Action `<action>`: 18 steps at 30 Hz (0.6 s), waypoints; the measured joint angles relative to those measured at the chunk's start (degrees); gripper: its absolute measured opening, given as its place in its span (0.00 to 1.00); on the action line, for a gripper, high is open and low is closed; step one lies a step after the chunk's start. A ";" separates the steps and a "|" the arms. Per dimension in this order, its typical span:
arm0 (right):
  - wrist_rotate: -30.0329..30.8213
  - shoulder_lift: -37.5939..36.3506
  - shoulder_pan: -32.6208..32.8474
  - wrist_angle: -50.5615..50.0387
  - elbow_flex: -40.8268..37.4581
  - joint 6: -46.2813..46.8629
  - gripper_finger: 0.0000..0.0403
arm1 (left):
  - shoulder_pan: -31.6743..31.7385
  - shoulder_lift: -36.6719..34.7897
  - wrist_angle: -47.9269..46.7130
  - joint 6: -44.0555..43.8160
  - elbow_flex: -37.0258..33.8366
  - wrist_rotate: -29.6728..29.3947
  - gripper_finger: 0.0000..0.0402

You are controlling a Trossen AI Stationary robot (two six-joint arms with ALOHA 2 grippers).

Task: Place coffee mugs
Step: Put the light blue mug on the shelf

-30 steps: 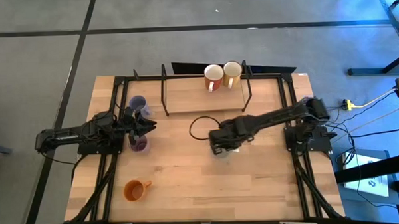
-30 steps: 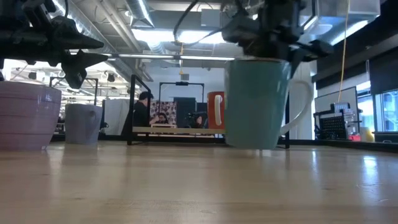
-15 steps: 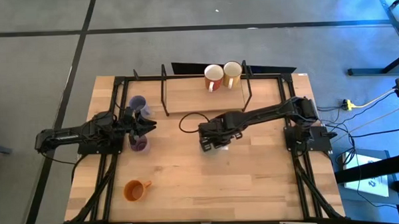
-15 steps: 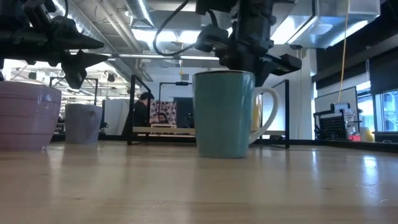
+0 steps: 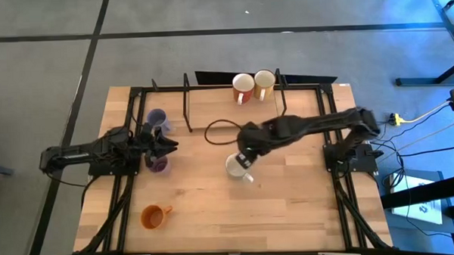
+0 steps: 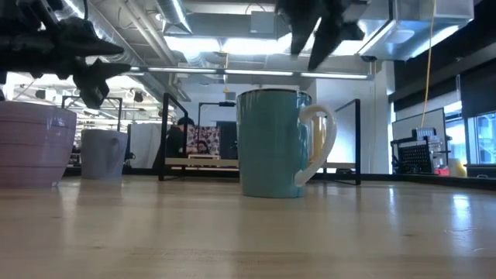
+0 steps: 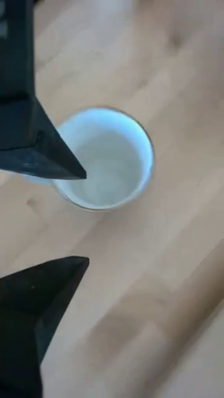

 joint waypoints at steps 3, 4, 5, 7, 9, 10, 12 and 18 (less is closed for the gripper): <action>3.34 -2.80 4.65 0.79 -1.08 -3.72 0.50 | -1.90 3.30 0.19 2.72 2.85 -1.75 0.31; 4.34 -3.59 6.28 1.74 -2.27 -4.50 0.49 | -2.67 5.12 0.15 3.80 4.01 -2.90 0.31; 5.21 -4.23 7.95 2.64 -3.69 -4.55 0.49 | -3.58 7.01 0.16 4.71 5.18 -4.04 0.31; 6.58 -5.55 11.03 4.21 -7.46 -3.75 0.47 | -5.44 11.66 0.27 5.24 7.74 -6.62 0.31; 8.26 -6.66 13.70 5.27 -12.03 -1.55 0.46 | -7.51 16.77 0.20 5.28 10.10 -8.55 0.31; 9.06 -7.19 14.98 6.11 -14.55 -0.21 0.45 | -8.64 19.57 0.09 5.26 11.48 -8.99 0.31; 10.10 -8.30 17.13 8.89 -20.01 1.95 0.44 | -10.81 25.31 0.10 5.54 14.23 -10.14 0.31; 11.54 -11.79 19.53 21.94 -34.50 4.79 0.41 | -16.80 42.41 0.09 5.16 24.06 -15.23 0.31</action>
